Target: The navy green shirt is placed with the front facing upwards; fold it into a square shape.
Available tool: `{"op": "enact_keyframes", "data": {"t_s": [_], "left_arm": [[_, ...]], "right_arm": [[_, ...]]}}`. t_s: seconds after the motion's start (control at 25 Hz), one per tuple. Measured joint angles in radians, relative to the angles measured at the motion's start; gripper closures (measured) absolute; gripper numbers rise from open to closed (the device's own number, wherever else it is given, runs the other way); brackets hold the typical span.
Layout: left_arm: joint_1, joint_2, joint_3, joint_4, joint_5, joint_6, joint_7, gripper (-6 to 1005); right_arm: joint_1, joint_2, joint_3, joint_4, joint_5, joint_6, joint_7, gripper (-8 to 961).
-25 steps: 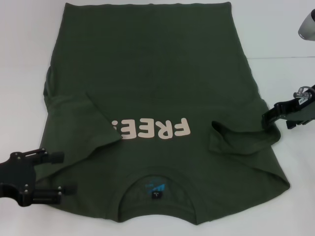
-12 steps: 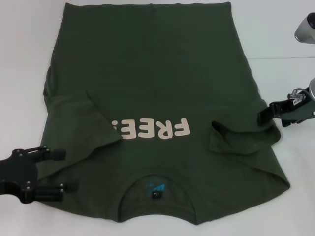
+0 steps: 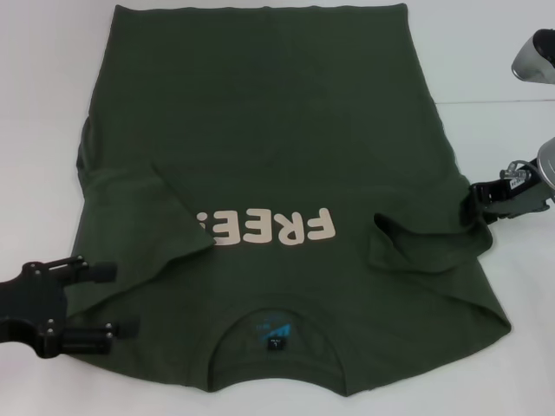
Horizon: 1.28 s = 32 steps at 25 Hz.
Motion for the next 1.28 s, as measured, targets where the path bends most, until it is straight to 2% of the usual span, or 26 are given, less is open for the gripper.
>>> {"op": "enact_keyframes", "data": {"t_s": [0.16,0.28,0.48,0.72,0.92,1.28], "left_arm": [[0.000,0.000,0.000,0.000,0.000,0.000,0.000,166],[-0.002,0.000,-0.001,0.000,0.000,-0.001,0.000,167],[-0.007,0.000,-0.002,0.000,0.000,-0.002,0.000,169],[-0.009,0.000,-0.004,-0.003,0.000,-0.012,0.000,170],[-0.011,0.000,-0.003,-0.012,0.000,-0.019,0.000,172],[-0.012,0.000,-0.003,-0.012,0.000,-0.027,0.000,175]], "right_arm": [[0.000,0.000,0.000,-0.002,0.000,0.001,-0.004,459],[0.001,0.000,0.000,-0.005,-0.001,0.002,-0.007,708],[0.003,-0.002,0.000,-0.021,0.002,0.003,-0.009,890],[0.000,-0.002,0.008,-0.059,0.078,0.020,-0.014,898],[-0.003,-0.013,0.008,-0.053,0.179,0.067,-0.025,897],[-0.012,-0.001,0.008,-0.019,0.275,0.193,-0.031,856]]}}
